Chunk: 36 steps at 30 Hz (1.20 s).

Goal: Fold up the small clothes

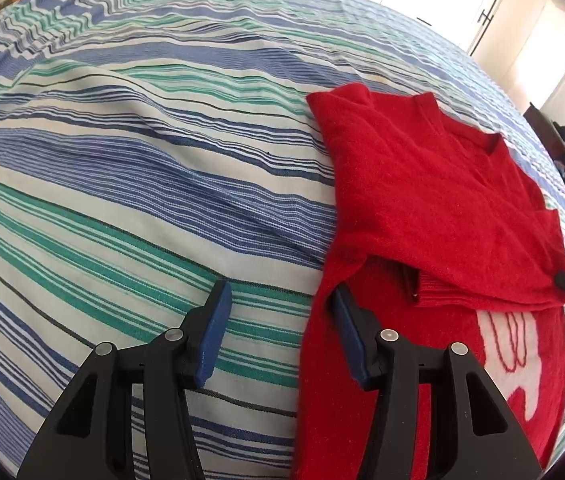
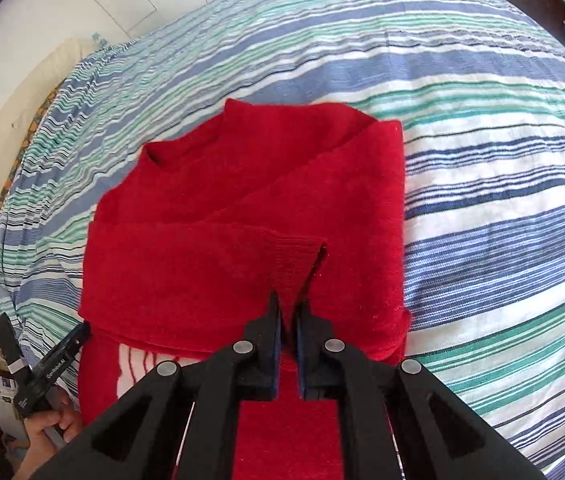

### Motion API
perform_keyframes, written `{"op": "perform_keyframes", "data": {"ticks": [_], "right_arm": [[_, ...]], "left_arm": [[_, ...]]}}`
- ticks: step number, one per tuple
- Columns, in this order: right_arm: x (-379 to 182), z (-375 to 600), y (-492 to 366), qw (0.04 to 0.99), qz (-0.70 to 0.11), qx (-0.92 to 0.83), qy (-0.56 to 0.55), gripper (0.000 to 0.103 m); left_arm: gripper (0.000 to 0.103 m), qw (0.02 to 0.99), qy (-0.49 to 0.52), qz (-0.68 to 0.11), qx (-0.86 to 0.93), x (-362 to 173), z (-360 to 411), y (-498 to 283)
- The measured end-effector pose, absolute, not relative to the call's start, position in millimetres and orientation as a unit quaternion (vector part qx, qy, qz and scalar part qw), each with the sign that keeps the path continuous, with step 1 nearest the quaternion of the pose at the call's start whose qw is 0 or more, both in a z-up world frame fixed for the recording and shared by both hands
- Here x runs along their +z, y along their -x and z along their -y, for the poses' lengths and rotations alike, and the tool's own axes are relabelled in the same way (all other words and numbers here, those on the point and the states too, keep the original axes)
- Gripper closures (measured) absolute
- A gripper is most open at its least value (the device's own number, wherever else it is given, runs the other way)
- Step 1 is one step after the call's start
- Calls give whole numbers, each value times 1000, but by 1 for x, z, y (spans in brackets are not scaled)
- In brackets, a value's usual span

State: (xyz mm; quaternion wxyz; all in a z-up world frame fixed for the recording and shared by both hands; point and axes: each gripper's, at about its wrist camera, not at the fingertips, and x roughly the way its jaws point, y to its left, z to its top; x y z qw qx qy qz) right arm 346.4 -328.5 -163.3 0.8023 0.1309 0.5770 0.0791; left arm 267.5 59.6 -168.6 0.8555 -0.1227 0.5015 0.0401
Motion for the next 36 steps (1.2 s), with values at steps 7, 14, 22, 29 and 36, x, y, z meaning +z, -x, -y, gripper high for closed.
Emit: {"op": "perform_keyframes", "data": {"ticks": [7, 14, 22, 29, 36], "right_arm": [[-144, 360, -313, 837, -520, 51, -161, 50], [-116, 360, -281, 860, -484, 81, -143, 49], [-121, 332, -280, 862, -492, 99, -73, 49], [-161, 307, -320, 802, -513, 229, -203, 50], [-169, 324, -309, 805, -529, 178, -203, 75]], "left_arm": [[41, 874, 92, -476, 5, -138, -52, -260], [49, 870, 66, -488, 17, -165, -48, -296], [96, 856, 142, -497, 20, -181, -64, -297], [53, 853, 138, -501, 42, -167, -85, -276], [36, 867, 146, -471, 67, -125, -104, -199]]}}
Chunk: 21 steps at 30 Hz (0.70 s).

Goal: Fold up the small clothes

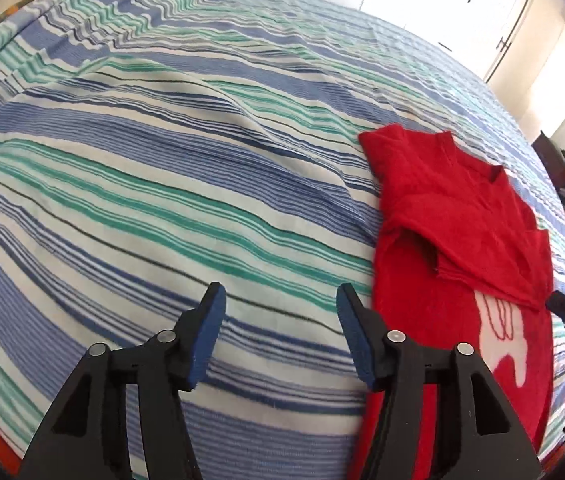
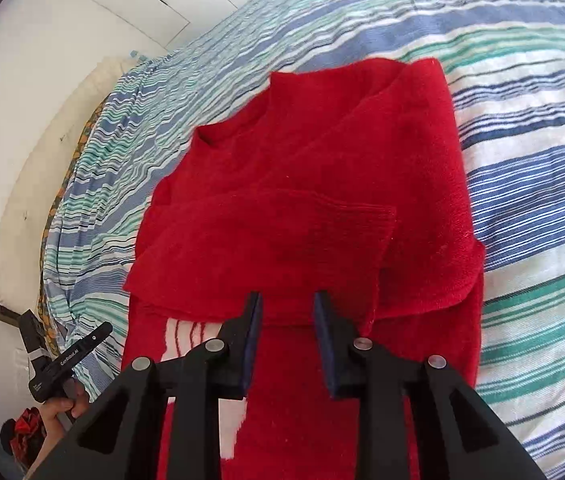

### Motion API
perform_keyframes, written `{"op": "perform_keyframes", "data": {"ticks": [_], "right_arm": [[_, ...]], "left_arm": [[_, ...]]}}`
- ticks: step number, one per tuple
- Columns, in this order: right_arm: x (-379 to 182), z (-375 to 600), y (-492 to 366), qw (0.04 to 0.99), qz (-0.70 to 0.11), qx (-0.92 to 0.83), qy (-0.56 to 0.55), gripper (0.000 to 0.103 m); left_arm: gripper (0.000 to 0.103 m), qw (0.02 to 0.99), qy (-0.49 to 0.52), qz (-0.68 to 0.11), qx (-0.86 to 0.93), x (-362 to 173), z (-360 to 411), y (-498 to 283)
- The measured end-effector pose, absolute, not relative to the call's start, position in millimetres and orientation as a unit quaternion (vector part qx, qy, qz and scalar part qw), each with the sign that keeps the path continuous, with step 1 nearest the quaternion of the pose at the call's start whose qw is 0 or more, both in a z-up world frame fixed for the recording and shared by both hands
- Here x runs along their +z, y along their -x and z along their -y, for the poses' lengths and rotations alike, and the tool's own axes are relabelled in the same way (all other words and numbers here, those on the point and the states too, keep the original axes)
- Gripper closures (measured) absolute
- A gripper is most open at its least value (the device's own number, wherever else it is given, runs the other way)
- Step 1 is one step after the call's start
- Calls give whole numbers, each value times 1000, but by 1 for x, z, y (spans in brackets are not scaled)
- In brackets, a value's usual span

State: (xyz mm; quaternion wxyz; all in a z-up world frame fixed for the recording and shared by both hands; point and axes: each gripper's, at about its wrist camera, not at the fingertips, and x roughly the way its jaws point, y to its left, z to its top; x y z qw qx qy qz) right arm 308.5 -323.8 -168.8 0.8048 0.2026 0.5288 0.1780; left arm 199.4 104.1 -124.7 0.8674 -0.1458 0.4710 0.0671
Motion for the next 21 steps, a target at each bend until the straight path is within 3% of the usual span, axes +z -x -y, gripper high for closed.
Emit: {"op": "perform_keyframes", "data": {"ticks": [1, 4, 11, 21], "right_arm": [[-157, 321, -297, 811, -521, 191, -183, 73], [-138, 312, -255, 818, -524, 211, -111, 66], [-182, 311, -134, 789, -592, 164, -1, 65], [-192, 339, -98, 825, -550, 99, -84, 65]], "left_arm": [[28, 873, 143, -463, 55, -118, -95, -188], [19, 883, 128, -451, 3, -109, -55, -159], [18, 842, 43, -536, -40, -173, 16, -103], [13, 852, -1, -519, -63, -177, 17, -83]]}}
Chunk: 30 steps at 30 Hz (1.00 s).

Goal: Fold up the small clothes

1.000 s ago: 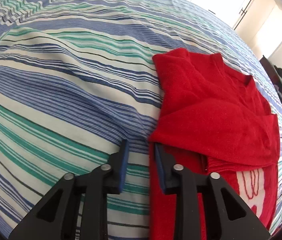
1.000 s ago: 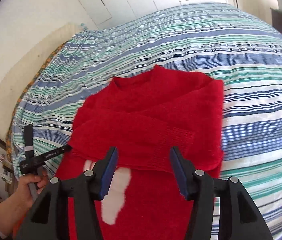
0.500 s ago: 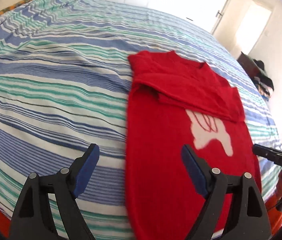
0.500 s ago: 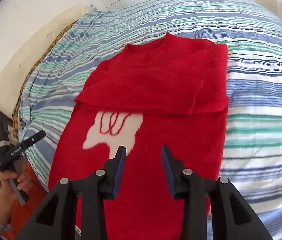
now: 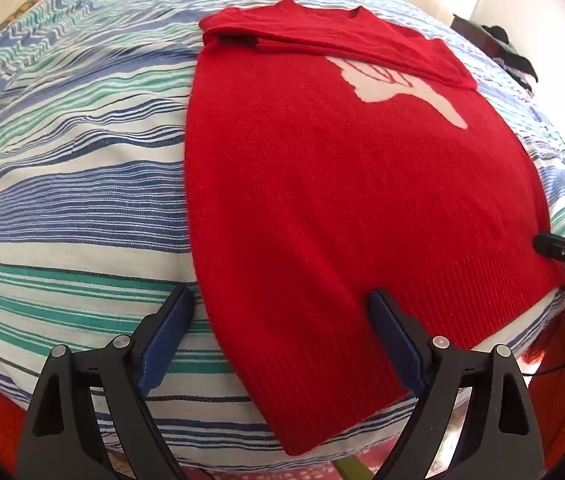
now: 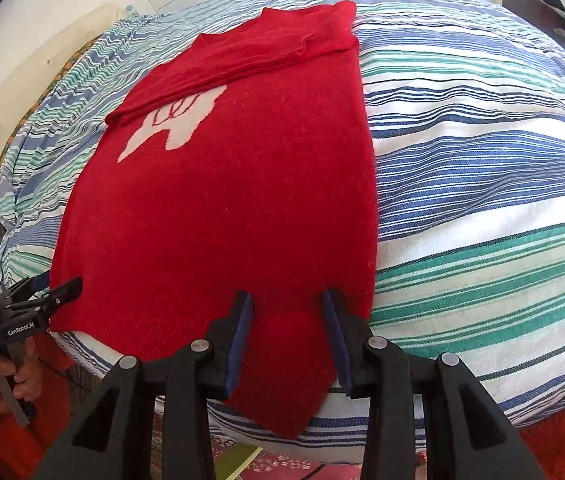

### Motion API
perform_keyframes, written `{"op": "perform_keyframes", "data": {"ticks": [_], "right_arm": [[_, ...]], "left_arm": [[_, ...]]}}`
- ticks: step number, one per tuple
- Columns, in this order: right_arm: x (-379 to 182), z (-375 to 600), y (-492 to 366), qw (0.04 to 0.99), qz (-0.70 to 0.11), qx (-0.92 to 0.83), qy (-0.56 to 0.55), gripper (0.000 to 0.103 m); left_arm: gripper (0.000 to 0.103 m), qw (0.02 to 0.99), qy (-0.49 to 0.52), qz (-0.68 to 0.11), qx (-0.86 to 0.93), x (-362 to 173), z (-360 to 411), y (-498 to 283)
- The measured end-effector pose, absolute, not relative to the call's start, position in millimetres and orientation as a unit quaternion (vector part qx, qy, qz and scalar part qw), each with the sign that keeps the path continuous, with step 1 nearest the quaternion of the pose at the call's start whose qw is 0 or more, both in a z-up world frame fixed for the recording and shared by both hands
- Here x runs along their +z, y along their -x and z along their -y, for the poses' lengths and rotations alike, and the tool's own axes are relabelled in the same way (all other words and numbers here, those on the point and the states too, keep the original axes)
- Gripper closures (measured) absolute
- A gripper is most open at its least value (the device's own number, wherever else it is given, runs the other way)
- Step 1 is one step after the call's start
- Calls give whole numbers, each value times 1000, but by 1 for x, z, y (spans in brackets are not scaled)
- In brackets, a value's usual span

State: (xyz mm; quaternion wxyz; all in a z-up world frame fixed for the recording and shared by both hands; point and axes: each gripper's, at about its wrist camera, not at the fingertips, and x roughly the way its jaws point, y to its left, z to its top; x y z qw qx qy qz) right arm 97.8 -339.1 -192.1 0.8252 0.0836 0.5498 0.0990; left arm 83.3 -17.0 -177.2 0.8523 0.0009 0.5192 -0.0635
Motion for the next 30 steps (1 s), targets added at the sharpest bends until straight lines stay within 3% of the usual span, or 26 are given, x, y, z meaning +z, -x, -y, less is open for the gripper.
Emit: {"op": "perform_keyframes", "data": {"ticks": [30], "right_arm": [[-191, 338, -92, 837, -530, 97, -92, 65]], "left_arm": [[3, 854, -26, -514, -78, -185, 24, -80]]}}
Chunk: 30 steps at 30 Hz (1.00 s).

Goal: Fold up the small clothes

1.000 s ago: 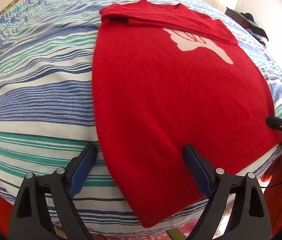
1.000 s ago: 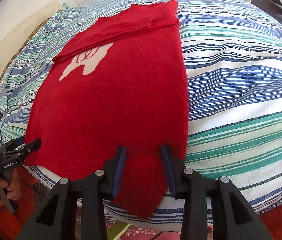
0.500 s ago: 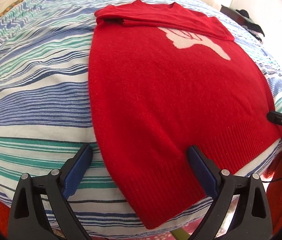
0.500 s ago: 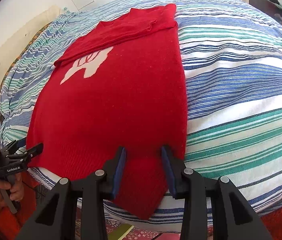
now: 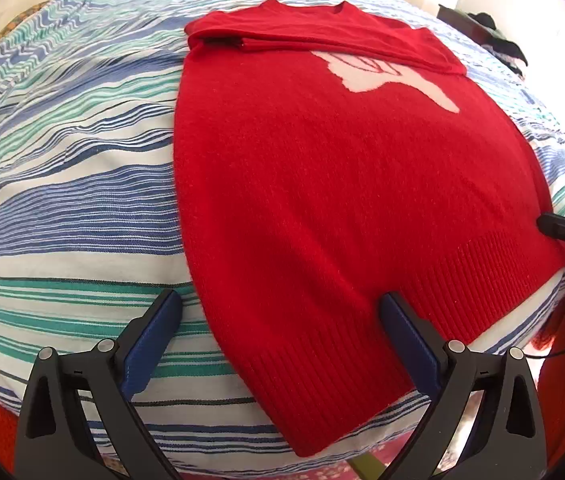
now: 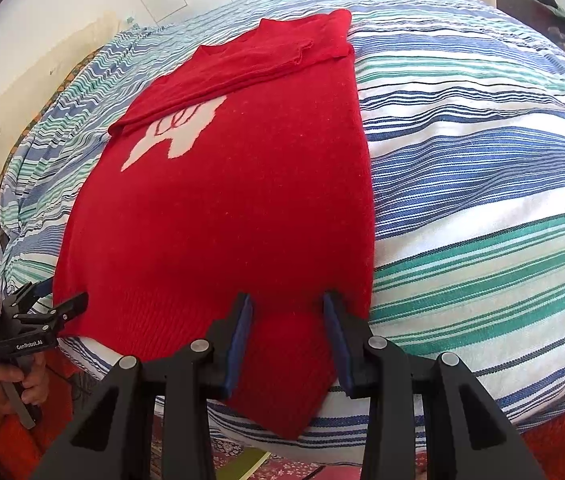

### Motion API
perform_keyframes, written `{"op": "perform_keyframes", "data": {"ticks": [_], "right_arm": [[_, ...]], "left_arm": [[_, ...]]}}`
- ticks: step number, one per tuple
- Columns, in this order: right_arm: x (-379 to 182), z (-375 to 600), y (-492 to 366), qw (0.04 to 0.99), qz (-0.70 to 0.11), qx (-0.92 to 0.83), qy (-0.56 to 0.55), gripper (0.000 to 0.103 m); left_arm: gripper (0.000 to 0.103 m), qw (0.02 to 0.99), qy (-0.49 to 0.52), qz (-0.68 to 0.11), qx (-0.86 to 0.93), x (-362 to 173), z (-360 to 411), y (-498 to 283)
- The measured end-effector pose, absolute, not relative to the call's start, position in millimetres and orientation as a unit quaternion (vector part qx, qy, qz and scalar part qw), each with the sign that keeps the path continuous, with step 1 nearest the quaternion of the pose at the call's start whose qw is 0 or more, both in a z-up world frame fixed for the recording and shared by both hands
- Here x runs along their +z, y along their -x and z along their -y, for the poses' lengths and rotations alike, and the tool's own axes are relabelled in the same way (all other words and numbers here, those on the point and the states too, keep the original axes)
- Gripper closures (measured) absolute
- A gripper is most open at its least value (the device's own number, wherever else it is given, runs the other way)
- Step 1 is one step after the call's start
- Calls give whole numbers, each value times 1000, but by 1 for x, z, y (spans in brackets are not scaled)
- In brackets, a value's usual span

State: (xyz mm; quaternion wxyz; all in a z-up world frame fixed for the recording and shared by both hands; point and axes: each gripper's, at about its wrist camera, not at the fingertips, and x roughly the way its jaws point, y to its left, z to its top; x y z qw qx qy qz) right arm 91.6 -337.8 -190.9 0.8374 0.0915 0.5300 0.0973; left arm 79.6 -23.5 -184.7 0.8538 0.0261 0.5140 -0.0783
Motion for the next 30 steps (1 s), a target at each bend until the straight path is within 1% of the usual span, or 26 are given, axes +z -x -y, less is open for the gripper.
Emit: {"op": "perform_keyframes", "data": {"ticks": [30], "right_arm": [[-186, 339, -89, 843, -521, 97, -92, 65]], "left_arm": [[1, 854, -30, -514, -77, -186, 25, -79]]}}
